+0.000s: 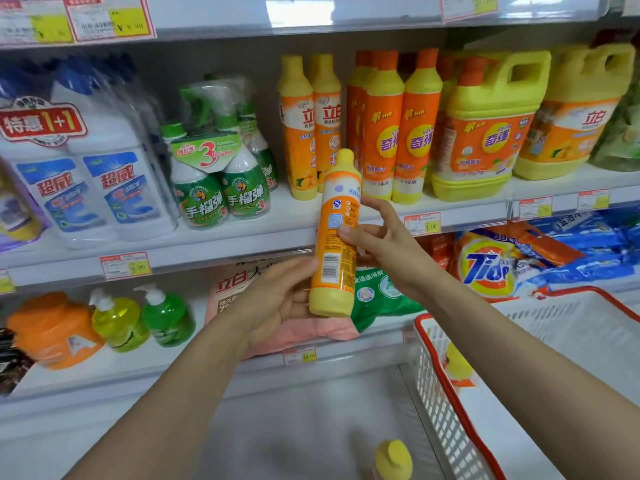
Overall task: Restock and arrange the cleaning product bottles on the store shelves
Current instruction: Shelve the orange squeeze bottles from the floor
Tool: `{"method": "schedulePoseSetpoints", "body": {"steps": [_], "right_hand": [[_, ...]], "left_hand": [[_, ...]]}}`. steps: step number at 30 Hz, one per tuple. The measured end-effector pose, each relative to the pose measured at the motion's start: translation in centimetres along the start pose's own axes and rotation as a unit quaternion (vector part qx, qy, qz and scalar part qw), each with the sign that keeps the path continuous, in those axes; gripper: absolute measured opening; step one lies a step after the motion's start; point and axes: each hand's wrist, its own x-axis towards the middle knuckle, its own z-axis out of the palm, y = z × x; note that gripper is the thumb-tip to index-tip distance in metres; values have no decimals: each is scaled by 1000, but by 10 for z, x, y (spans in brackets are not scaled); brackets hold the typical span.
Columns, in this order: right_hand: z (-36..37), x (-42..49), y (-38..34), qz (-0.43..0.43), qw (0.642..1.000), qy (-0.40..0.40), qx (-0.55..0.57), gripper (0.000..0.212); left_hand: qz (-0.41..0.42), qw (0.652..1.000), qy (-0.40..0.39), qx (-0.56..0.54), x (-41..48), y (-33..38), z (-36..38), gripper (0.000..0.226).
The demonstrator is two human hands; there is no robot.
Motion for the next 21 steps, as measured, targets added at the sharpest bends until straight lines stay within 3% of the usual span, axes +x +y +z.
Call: {"method": "schedulePoseSetpoints", "body": {"steps": [3, 6, 8, 11, 13, 18, 21], "right_hand": [[2, 0, -6, -19, 999, -39, -17, 51], [10, 0, -10, -69, 995, 9, -67, 31], [13, 1, -6, -83, 994, 22, -63, 29], [11, 3, 7, -67, 997, -25, -19, 47], [10, 2, 15, -54, 996, -74, -11, 49], [14, -7, 50, -35, 979, -178, -93, 52], [7, -20, 74, 15, 971, -212, -109, 52]], "left_hand": [[54, 990, 82, 103, 2, -6, -4, 61], [107, 951, 147, 250, 1, -13, -1, 61], [119, 927, 150, 321, -1, -17, -1, 62], [133, 961, 80, 227, -2, -14, -7, 53], [155, 972, 85, 155, -2, -4, -13, 55], [216, 957, 104, 161, -2, -4, -21, 33], [203, 951, 95, 215, 0, -32, -22, 37]]}}
